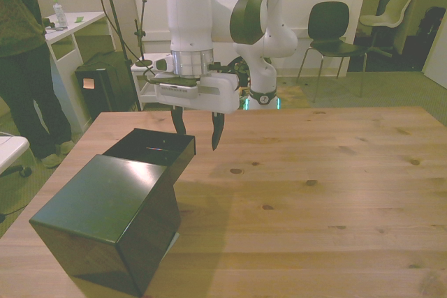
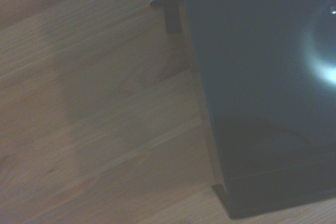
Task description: Close the top drawer
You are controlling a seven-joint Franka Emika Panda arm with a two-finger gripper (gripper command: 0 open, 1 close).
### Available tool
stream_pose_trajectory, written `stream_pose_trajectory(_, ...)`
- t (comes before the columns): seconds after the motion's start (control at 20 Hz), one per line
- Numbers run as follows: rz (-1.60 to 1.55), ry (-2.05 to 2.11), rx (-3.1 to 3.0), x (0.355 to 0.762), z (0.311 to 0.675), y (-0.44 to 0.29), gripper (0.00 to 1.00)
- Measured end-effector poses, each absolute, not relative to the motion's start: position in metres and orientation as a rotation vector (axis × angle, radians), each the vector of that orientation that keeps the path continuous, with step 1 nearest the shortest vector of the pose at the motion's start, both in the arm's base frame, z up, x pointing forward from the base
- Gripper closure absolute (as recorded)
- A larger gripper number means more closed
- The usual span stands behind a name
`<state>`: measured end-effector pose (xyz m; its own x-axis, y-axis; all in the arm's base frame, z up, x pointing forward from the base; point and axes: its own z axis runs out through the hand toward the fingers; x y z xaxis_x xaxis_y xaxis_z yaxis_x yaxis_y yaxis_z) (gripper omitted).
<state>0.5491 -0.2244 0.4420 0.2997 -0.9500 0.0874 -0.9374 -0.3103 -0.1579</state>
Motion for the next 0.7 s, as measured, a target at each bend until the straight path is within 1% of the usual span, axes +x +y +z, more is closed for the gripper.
stream_pose_trajectory(0.55,-0.251,1.806,-2.533,0.542,0.426,-0.232,1.0)
stream_pose_trajectory(0.7,-0.262,1.81,-2.528,0.541,0.428,-0.234,1.0)
